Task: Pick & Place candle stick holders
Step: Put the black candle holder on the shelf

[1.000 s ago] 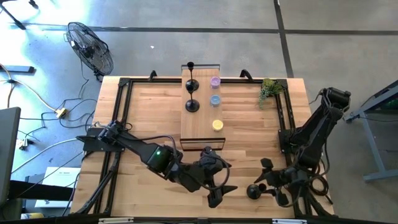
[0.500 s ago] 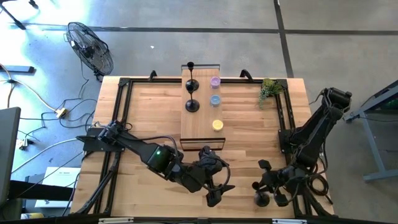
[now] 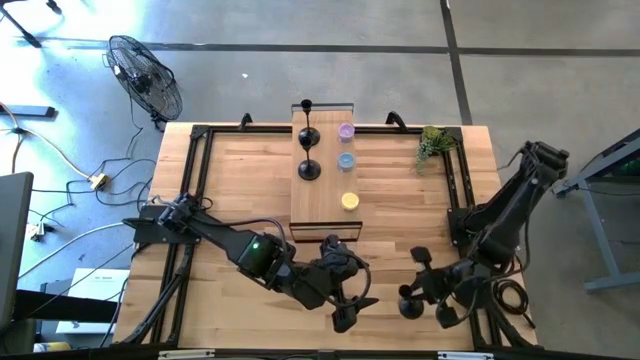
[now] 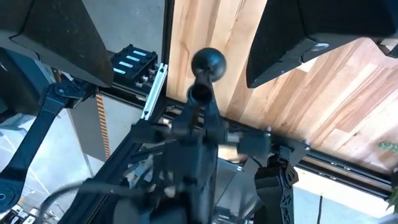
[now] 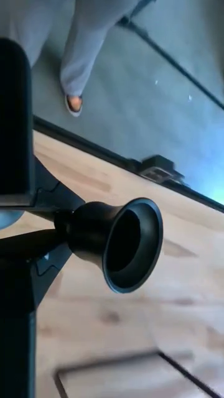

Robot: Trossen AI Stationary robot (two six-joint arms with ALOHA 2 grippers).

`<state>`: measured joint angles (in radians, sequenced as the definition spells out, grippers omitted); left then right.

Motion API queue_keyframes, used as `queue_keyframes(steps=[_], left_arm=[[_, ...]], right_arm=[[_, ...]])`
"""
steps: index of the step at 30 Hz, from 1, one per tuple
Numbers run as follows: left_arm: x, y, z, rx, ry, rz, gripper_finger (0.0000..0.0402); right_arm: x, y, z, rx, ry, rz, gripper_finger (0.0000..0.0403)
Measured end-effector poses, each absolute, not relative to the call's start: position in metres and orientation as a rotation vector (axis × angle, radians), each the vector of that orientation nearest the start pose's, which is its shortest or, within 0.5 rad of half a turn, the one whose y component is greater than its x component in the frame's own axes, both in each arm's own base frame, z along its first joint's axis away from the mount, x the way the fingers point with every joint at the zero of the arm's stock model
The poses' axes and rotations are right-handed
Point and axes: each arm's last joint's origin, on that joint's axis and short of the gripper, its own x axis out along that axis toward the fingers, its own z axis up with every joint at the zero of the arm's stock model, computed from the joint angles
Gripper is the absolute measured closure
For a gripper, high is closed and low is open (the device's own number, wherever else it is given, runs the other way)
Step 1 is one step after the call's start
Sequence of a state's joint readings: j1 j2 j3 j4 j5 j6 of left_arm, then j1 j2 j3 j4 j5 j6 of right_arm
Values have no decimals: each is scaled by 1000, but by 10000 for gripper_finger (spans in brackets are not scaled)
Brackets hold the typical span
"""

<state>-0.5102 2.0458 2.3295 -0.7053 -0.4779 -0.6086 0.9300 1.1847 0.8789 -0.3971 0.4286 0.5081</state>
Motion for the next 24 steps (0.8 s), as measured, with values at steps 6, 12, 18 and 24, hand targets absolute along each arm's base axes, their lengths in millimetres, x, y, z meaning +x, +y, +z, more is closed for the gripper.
queue_keyframes(steps=[6, 12, 18, 24], left_arm=[[394, -207, 426, -256, 381, 2, 41], [396, -205, 427, -159, 369, -6, 41], [397, -205, 428, -164, 355, -4, 41], [398, -205, 430, -176, 333, -8, 41]], right_arm=[[161, 184, 328, -68, 565, 304, 377], [163, 182, 374, -95, 429, 345, 377], [164, 183, 400, -107, 294, 377, 377], [169, 180, 410, -152, 215, 351, 377]])
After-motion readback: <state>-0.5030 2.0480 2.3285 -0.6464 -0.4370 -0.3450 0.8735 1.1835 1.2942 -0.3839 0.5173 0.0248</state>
